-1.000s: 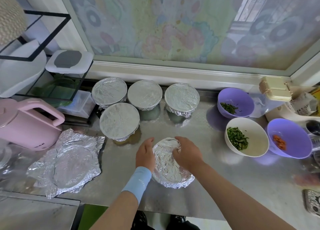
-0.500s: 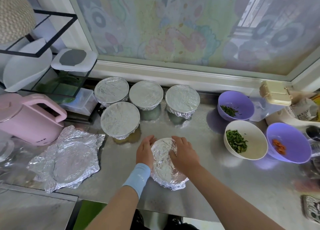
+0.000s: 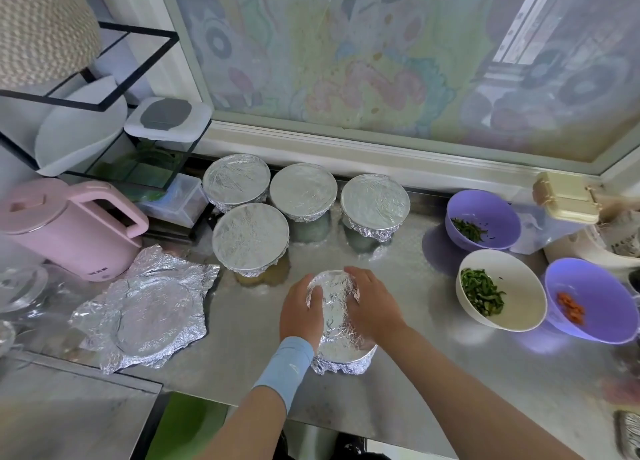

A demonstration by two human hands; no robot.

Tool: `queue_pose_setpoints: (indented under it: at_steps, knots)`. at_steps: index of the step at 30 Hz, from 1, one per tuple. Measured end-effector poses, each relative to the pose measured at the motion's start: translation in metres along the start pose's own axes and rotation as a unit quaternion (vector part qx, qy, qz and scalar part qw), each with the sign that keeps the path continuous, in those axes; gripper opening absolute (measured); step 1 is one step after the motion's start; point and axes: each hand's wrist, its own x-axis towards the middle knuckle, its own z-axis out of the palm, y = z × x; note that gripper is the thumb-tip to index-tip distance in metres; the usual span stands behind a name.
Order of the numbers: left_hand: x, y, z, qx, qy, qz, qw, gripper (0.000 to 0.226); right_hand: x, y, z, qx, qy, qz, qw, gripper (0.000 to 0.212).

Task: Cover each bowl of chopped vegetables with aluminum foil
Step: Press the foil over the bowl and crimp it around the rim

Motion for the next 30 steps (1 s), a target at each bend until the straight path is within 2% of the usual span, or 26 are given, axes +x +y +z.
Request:
queue_pose_setpoints:
  at_steps: [4, 10, 14, 16, 19, 26, 30]
  knots:
    - [0.009, 0.000, 0.001, 0.019, 0.005, -0.015, 1.000, 0.032, 0.002, 0.001, 0.002, 0.078, 0.017, 0.049, 0.996, 0.047]
    - [0.021, 0.006, -0.001, 0.054, -0.009, -0.035, 0.998, 0.030, 0.007, 0.002, 0.000, 0.075, -0.002, 0.082, 0.994, 0.043]
    - [0.026, 0.002, 0.002, 0.092, -0.037, 0.102, 0.990, 0.034, 0.008, 0.001, 0.002, -0.005, -0.002, 0.014, 1.000, 0.051]
    - [0.026, 0.002, 0.003, 0.117, -0.051, 0.125, 0.984, 0.032, 0.007, 0.004, 0.003, -0.005, 0.001, 0.000, 1.000, 0.053]
    - [0.028, 0.007, 0.004, 0.135, -0.052, 0.093, 0.985, 0.031, 0.007, 0.005, 0.002, 0.041, -0.001, 0.034, 0.999, 0.048]
    - [0.036, 0.014, 0.005, 0.167, -0.049, 0.031, 0.984, 0.035, 0.012, -0.002, 0.001, 0.041, 0.010, 0.090, 0.995, 0.036]
    - [0.043, 0.018, 0.003, 0.146, -0.092, -0.001, 0.985, 0.038, 0.017, -0.002, -0.001, 0.027, -0.020, 0.100, 0.994, 0.037]
